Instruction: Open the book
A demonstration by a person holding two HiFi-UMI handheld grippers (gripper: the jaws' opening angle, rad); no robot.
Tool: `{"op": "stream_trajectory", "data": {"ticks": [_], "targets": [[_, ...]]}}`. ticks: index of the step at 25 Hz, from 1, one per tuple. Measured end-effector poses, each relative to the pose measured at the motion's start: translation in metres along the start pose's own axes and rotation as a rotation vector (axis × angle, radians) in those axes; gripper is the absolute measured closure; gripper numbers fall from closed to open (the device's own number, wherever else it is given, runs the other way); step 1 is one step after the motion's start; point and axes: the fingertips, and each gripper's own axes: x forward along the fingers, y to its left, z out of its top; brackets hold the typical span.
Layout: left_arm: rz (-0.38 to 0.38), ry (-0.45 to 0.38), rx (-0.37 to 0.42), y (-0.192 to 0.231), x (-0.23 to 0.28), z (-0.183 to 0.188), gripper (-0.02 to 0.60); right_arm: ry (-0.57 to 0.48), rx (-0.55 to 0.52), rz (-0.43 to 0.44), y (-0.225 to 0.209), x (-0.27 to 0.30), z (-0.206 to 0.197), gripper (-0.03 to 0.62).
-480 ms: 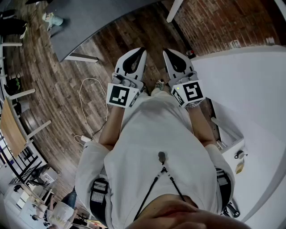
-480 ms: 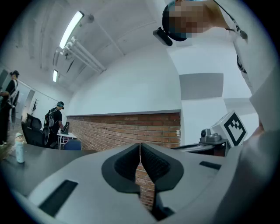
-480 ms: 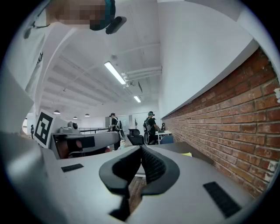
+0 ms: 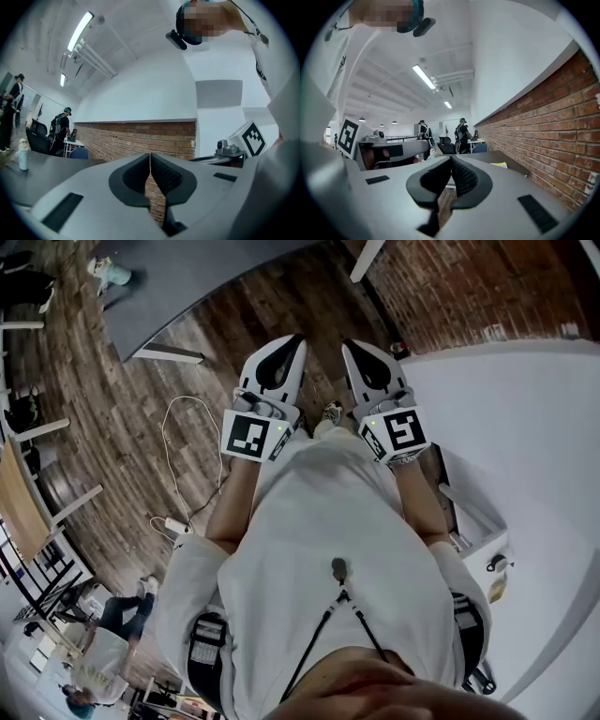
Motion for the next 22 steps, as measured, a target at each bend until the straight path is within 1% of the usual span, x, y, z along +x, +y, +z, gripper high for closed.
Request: {"op": "stream_trajectory", "data": {"ticks": [3,8,10,15,22], "targets": [[0.002,0.006,0.003,-0.004,0.001,0.000,0.555,-0.009,0.007,0.005,-0.003,-0.001,0.003,0.557],[0.006,0.009,0.003,-0.012,0.011,0.000,0.555,-0.074,0.062,0.010,-0.018,-0.008,0.010,0.557],[0.004,0.005,0.007,-0.019,0.018,0.000,0.555,-0.086,0.065,0.011,-0.027,-0.013,0.012,0.557],[0.006,-0.004,0.036,-0.040,0.040,0.000,0.555,-0.099,0.060,0.010,-0.054,-0.028,0.011,0.557],[0.032,-0.009,0.048,-0.064,0.058,-0.006,0.555,-0.092,0.059,0.007,-0.086,-0.046,0.008,0.556]]}}
